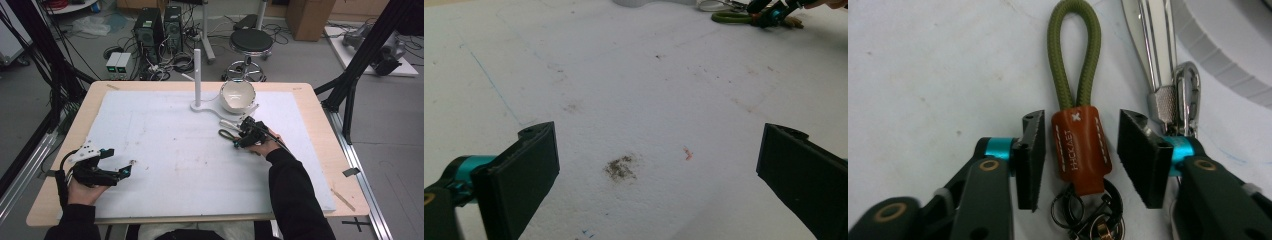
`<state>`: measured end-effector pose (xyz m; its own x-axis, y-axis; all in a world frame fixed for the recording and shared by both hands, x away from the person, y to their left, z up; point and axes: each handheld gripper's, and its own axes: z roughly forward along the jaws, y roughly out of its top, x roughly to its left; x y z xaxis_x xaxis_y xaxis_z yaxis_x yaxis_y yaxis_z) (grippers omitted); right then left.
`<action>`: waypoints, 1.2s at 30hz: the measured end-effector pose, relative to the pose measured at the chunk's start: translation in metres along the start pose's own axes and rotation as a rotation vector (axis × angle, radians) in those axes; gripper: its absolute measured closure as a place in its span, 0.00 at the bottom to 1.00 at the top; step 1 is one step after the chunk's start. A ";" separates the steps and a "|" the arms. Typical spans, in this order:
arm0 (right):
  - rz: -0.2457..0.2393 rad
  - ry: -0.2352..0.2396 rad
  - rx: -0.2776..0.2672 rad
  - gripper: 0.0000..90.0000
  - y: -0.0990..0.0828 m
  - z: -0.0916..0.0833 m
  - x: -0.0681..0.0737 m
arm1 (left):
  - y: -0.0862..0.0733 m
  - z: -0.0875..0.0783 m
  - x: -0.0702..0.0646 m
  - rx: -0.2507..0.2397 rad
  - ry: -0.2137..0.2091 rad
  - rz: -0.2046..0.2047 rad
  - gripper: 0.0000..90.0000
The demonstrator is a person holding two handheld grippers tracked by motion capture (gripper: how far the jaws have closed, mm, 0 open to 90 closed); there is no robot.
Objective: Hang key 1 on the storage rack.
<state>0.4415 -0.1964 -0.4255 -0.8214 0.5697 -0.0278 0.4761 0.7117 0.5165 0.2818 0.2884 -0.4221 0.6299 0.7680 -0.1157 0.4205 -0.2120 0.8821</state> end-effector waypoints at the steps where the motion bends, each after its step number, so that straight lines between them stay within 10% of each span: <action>1: 0.012 0.012 0.002 0.65 0.000 0.000 -0.001 | 0.000 0.000 0.000 0.000 0.000 -0.001 0.04; 16: 0.013 0.035 -0.007 0.81 0.000 -0.004 -0.001 | 0.000 0.000 0.001 -0.001 -0.003 -0.003 0.04; 36: 0.040 0.055 -0.189 0.81 0.030 -0.060 0.004 | 0.000 0.000 0.001 -0.003 -0.008 -0.004 0.04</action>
<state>0.4339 -0.1975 -0.3584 -0.8214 0.5689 0.0399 0.4455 0.5964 0.6677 0.2823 0.2891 -0.4227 0.6333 0.7642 -0.1223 0.4209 -0.2075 0.8831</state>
